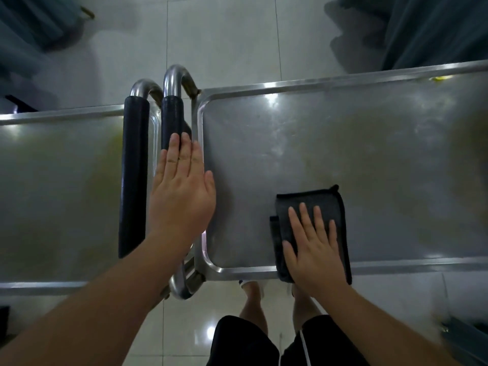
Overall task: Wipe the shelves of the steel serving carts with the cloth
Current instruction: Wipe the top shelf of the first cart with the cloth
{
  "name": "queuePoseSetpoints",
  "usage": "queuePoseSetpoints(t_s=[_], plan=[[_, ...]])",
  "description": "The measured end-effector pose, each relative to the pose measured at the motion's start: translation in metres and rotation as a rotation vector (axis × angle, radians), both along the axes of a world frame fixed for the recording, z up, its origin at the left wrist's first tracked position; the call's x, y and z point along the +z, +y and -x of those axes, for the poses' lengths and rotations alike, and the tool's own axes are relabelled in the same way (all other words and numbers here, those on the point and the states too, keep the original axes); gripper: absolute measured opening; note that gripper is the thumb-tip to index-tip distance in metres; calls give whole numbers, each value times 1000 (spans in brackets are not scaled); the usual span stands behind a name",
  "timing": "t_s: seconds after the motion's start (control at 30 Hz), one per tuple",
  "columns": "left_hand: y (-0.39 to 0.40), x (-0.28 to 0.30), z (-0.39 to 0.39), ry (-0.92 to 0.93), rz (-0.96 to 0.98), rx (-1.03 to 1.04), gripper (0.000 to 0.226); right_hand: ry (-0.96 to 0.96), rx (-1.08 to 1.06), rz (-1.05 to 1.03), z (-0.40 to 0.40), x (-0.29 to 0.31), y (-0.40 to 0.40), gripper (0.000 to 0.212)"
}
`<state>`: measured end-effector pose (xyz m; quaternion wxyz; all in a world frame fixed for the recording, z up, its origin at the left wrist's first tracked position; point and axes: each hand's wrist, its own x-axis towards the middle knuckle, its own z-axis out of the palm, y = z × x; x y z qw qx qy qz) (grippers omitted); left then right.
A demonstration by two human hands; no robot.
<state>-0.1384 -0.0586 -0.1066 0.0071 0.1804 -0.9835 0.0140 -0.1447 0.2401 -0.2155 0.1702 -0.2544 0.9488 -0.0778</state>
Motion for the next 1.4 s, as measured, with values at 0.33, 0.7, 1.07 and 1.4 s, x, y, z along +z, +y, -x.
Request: queuePoseSetpoints(t_s=[0.33, 0.7, 1.07, 1.4], plan=[[0, 1, -2, -36, 39, 5, 63, 100, 32, 53, 167, -16, -96, 67], [-1, -4, 1, -79, 100, 15, 63, 48, 2, 3, 265, -6, -129, 72], [6, 10, 4, -123, 43, 37, 65, 74, 68, -11, 57, -5, 51, 69], [4, 8, 2, -109, 33, 54, 64, 111, 104, -26, 102, -14, 72, 68]])
